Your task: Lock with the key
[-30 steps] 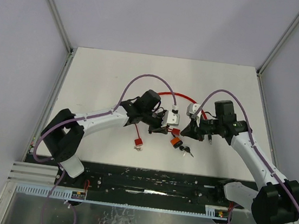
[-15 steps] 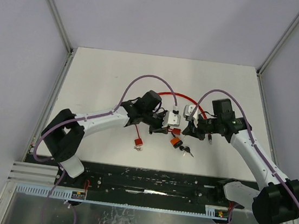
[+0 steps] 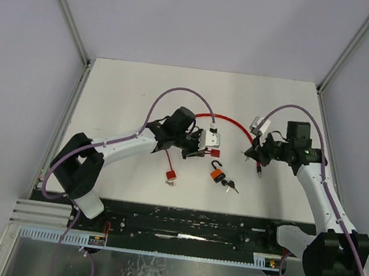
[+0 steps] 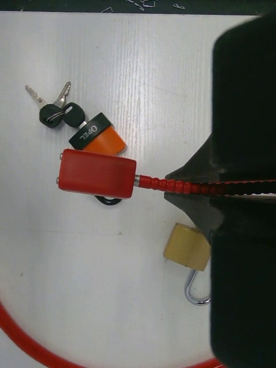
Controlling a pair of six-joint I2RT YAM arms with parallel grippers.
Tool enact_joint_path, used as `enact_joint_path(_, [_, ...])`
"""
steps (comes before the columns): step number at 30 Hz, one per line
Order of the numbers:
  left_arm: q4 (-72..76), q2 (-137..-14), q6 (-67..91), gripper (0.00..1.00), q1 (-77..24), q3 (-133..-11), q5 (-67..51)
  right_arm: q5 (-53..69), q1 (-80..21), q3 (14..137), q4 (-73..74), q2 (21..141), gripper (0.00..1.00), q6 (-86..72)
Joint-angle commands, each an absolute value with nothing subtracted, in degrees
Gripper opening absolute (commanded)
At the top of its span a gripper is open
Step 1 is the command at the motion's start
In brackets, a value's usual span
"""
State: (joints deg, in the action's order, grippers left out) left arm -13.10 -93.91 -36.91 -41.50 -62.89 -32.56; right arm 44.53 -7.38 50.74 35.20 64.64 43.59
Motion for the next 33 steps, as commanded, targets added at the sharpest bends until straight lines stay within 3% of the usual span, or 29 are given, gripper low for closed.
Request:
enact_joint_path(1, [-2.0,-93.8,-31.5,0.0,-40.8,-62.4,-33.7,45.1,-1.1,49.1,21.2,63.7,0.0,27.6])
enact_joint_path(7, [13.9,-97.9,-16.5,0.0,-40.5,-63.3,-37.5,43.0,6.6,47.4,11.8,67.0,0.0,14.8])
enact_joint_path(15, [23.0,-107.4,-0.5,0.0,-41.2,-70.1,-40.2,37.8,15.0,45.9,4.7,73.9,0.0,3.4])
enact_joint_path(21, [31.3,-112.8,10.6,0.0,-41.2,-71.6,-38.1,35.3,15.5,47.5,-0.1,82.0,0.0,-1.2])
enact_joint_path(28, [37.5,-115.8,17.9,0.0,-41.3,-71.5,-35.4,34.3,15.5,57.6,2.2,96.6,0.0,-0.2])
enact_joint_path(33, [38.2,-115.5,17.5,0.0,-41.3,-70.9,-33.8,34.1,15.5,60.5,2.8,100.3,0.07,0.1])
